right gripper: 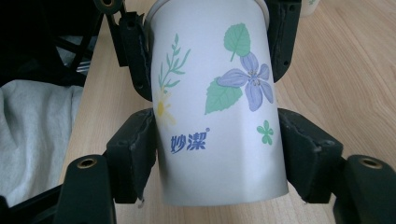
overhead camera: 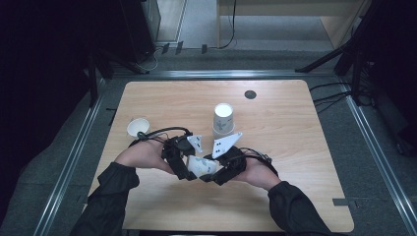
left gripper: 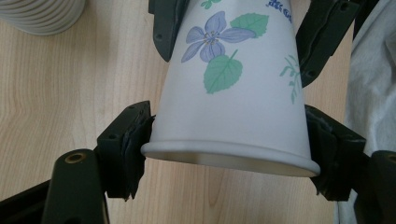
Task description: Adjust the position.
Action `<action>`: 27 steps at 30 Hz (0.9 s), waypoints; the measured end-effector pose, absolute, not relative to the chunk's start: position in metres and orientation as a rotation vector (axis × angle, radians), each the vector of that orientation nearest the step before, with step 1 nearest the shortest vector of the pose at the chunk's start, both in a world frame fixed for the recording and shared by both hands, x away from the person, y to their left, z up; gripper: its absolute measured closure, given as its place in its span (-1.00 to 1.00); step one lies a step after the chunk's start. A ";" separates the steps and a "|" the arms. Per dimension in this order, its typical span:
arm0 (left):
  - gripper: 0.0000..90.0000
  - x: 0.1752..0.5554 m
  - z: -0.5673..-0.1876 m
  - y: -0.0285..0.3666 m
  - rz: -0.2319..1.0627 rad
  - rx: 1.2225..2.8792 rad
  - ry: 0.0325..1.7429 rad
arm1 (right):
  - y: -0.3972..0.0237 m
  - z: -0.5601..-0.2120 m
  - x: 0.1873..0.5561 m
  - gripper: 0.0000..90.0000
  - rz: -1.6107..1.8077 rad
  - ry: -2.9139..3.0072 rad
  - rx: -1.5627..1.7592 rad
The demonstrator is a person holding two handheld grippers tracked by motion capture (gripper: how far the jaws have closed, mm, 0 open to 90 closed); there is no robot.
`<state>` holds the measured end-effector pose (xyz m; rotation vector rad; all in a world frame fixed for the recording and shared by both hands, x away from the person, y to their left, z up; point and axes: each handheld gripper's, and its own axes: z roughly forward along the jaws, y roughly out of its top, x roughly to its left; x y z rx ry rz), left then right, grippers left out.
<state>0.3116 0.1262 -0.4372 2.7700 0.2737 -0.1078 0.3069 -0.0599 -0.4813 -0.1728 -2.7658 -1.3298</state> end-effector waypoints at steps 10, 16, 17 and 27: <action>-0.57 0.314 -0.434 0.130 -0.090 2.722 0.270 | -0.063 -0.478 0.308 -0.26 -1.345 -2.761 -0.179; -0.62 0.315 -0.431 0.133 -0.068 2.683 0.283 | -0.067 -0.474 0.309 -0.26 -1.366 -2.763 -0.186; -0.63 0.315 -0.430 0.134 -0.061 2.675 0.284 | -0.068 -0.474 0.310 -0.26 -1.372 -2.759 -0.183; -0.64 0.316 -0.422 0.150 -0.019 2.580 0.299 | -0.080 -0.466 0.313 -0.26 -1.428 -2.740 -0.225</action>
